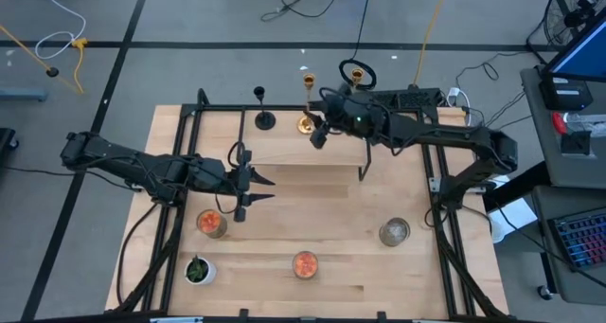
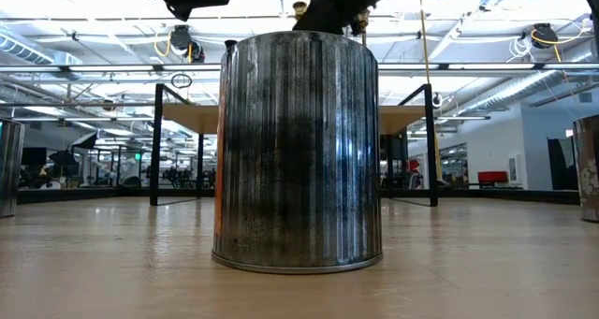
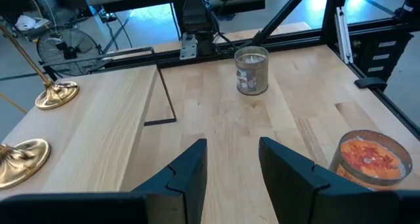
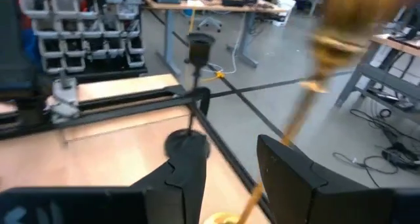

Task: Pick & Place candle stick holders
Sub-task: Put the left orange scented candle on the shelf aligned with the black candle holder

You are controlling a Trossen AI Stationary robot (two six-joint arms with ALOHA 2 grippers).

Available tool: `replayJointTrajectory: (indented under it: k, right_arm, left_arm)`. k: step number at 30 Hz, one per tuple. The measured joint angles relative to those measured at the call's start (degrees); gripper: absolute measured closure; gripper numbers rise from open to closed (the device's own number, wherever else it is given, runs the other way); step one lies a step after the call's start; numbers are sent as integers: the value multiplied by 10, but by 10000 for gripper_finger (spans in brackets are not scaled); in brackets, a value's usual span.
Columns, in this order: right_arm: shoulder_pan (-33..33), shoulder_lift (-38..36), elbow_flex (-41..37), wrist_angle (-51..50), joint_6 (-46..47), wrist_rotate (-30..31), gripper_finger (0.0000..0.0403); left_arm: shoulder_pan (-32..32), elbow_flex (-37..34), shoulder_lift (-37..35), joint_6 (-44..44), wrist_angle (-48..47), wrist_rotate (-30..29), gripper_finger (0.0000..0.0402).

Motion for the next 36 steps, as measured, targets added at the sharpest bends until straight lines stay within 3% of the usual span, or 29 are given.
replayJointTrajectory:
  k: [7,15,20,28,36]
  right_arm:
    - [48,-41,0,-98,1,1,279]
    - [116,-68,0,-229,67,-1,280]
    - [163,-69,-2,-260,77,-1,284]
    - [213,-69,-70,-159,75,-1,284]
    - [219,-69,-155,15,61,-1,288]
  left_arm:
    - [0,0,0,-23,-8,0,256]
    - [-1,0,0,-45,-58,0,257]
    - [-21,0,0,-48,-106,1,256]
    - [-78,0,0,-171,-255,1,257]
    - [-105,0,0,-351,-491,21,257]
